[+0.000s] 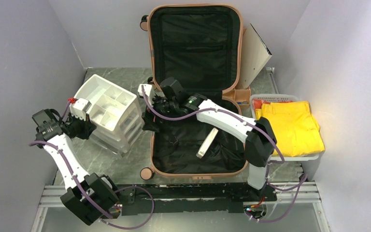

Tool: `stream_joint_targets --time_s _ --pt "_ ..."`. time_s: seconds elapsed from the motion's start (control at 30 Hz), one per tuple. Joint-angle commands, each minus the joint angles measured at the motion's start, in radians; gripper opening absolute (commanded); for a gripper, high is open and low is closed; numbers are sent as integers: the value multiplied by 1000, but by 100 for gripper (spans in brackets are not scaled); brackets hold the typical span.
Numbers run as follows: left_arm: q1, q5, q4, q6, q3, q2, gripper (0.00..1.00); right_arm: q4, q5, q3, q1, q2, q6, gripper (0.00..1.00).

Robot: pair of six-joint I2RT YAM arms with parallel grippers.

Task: Open, take out, and arrange the luggage
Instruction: Adjust the storage box at the center of the board.

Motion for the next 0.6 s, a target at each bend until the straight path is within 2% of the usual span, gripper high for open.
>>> stream_joint_targets --time_s 0.0,0.2,0.47,0.57 --pt "-26 57 179 -108 -42 -32 8 117 87 78 -7 84 112 100" --pt "-88 10 272 -184 -91 3 6 136 153 194 -9 231 177 100" --pt "-196 -90 413 -287 -126 52 5 -6 166 538 -36 473 240 100" --pt "-224 -107 417 -311 -108 93 5 28 198 544 -38 488 245 100"
